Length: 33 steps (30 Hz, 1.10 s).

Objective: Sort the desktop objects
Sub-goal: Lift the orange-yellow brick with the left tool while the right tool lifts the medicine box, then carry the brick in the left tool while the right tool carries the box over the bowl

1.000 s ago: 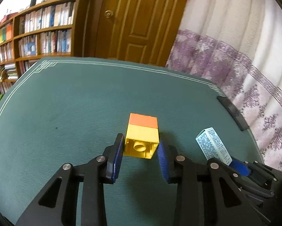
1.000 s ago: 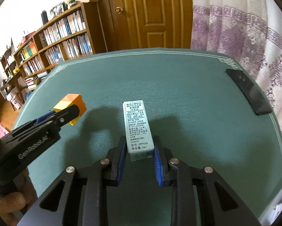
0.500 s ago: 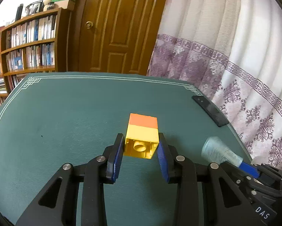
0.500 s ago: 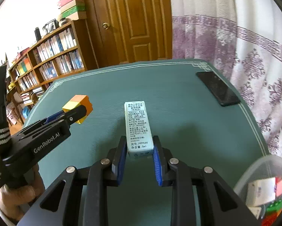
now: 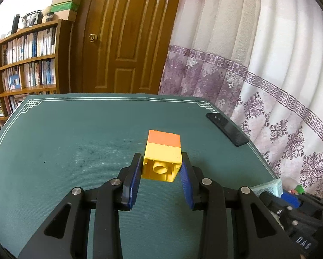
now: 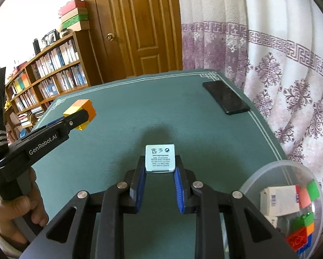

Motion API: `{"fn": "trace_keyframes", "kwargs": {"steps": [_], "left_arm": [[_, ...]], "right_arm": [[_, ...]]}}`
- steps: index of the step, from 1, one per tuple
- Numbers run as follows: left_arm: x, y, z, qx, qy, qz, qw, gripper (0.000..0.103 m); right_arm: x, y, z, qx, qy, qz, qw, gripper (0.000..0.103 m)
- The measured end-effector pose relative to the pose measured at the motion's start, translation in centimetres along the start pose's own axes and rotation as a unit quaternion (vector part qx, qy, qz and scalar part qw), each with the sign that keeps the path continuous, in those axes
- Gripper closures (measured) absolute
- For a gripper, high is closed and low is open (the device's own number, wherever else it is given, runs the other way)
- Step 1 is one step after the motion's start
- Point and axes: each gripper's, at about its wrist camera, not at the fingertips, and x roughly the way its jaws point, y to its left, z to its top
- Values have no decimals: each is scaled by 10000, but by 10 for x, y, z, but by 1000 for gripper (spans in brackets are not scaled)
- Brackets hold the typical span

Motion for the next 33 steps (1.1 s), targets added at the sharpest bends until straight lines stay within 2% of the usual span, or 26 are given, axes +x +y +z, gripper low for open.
{"fn": "trace_keyframes", "kwargs": {"steps": [6, 16, 25, 33], "left_arm": [[-4, -14, -4, 124, 46, -226, 9997, 66], [-16, -56, -14, 542, 83, -598, 9967, 66], [-41, -104, -24, 968, 81, -1117, 9890, 66], [-61, -147, -42, 1121, 303, -1629, 9798, 66]], "right_arm": [[-26, -17, -2, 158, -191, -123, 9996, 76], [-70, -60, -21, 561, -265, -291, 9976, 76], [-110, -100, -40, 904, -276, -309, 9950, 76], [-135, -136, -68, 1112, -4, -121, 9937, 76]]}}
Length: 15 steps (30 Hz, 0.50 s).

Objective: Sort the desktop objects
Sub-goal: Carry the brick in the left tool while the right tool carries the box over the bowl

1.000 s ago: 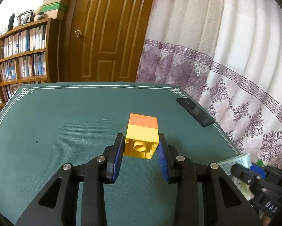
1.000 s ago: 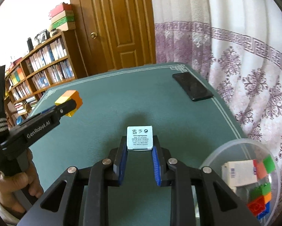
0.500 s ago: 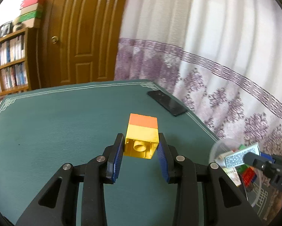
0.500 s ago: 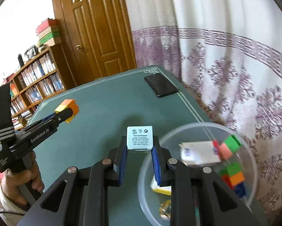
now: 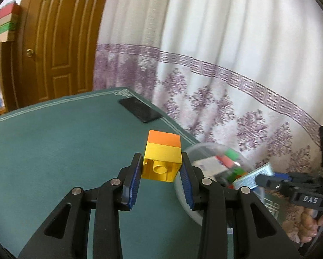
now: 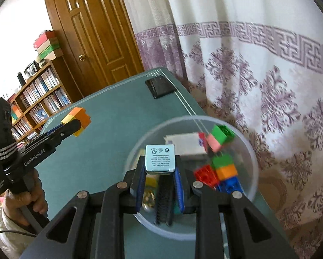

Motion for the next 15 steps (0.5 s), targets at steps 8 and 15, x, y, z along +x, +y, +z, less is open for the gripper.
{"fn": "trace_keyframes", "kwargs": {"steps": [8, 15], "left_arm": [[5, -48, -4, 274, 119, -246, 9993, 66], [25, -79, -8, 461, 355, -387, 9976, 66]], "right_arm": [[-6, -26, -22, 82, 438, 339, 9984, 76], [1, -40, -32, 80, 807, 520, 9953, 76]]}}
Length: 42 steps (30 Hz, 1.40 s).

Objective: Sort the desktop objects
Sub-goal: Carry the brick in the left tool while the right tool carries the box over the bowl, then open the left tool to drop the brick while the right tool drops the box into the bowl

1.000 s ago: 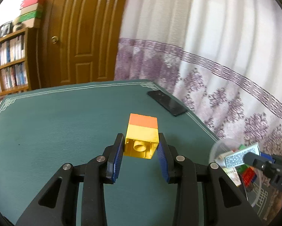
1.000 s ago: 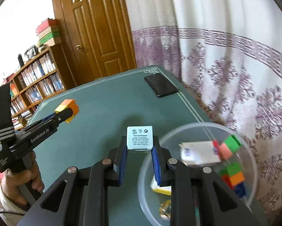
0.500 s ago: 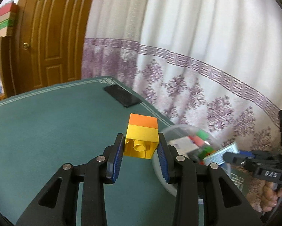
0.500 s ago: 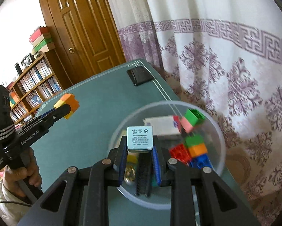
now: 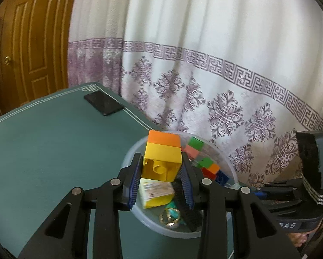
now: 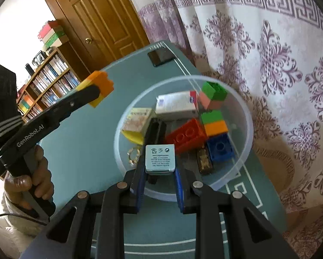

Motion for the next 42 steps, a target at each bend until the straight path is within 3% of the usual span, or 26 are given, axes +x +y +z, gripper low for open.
{"fn": "trace_keyframes", "kwargs": {"steps": [8, 16, 19, 21, 24, 28, 35, 42], "left_arm": [[31, -26, 5, 180, 264, -41, 9995, 66], [59, -41, 2, 279, 542, -59, 9981, 65], [68, -46, 0, 279, 633, -56, 9976, 65], [74, -47, -1, 251, 673, 10, 9974, 65], [79, -47, -2, 173, 748, 82, 9970, 65], [78, -48, -1, 195, 687, 304, 9970, 38], [66, -50, 0, 370, 477, 618, 9963, 36], [47, -52, 0, 343, 213, 856, 9955, 22]], "right_arm": [[17, -21, 3, 167, 211, -51, 9996, 75], [24, -27, 5, -5, -5, -289, 9996, 73], [21, -26, 4, -147, -244, -535, 9982, 60], [17, -24, 3, -269, -405, -666, 9966, 44], [11, -21, 1, -454, -614, -761, 9942, 33], [4, -20, -3, -561, -759, -875, 9917, 26], [-5, -34, -8, -288, -840, -891, 9921, 22], [-13, -24, -14, -450, -980, -1048, 9886, 19]]}}
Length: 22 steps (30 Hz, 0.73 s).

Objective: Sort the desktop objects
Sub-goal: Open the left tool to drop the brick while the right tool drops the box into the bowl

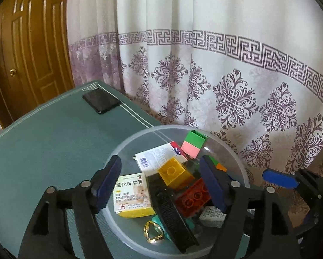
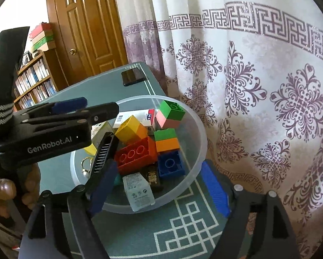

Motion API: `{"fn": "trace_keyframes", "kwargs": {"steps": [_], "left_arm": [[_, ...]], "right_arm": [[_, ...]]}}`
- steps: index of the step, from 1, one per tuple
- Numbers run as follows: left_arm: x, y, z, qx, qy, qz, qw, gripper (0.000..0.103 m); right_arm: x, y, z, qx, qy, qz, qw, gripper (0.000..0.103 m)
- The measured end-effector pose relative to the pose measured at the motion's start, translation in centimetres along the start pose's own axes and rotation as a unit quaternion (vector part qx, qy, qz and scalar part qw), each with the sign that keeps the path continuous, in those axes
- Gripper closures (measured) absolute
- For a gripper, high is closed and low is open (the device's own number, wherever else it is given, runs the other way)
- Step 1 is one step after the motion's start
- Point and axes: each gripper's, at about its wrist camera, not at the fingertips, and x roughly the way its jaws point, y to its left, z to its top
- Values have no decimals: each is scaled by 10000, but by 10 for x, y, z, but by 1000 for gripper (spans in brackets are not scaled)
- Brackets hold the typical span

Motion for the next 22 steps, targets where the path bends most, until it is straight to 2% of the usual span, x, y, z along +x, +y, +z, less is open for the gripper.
{"fn": "trace_keyframes", "kwargs": {"steps": [3, 8, 10, 13, 18, 22], "left_arm": [[-9, 2, -1, -76, -81, 146, 9998, 18], [-20, 11, -2, -445, -37, 159, 9989, 15], [-25, 15, -2, -615, -61, 37, 9981, 8], [-39, 21, -6, -783, -342, -225, 9961, 8], [-59, 20, -8, -653, -668, 12, 9956, 8], [-66, 23, -13, -613, -657, 102, 9959, 8]], "right_arm": [[-3, 3, -1, -28, -23, -1, 10000, 18], [-10, 5, -4, -6, -106, -33, 9999, 18], [-13, 5, -5, 8, -140, -40, 9999, 18], [-18, 7, -6, 7, -206, -51, 9998, 18], [-25, 12, -9, -57, -322, -89, 9994, 18], [-28, 19, -10, -118, -384, -80, 9992, 18]]}}
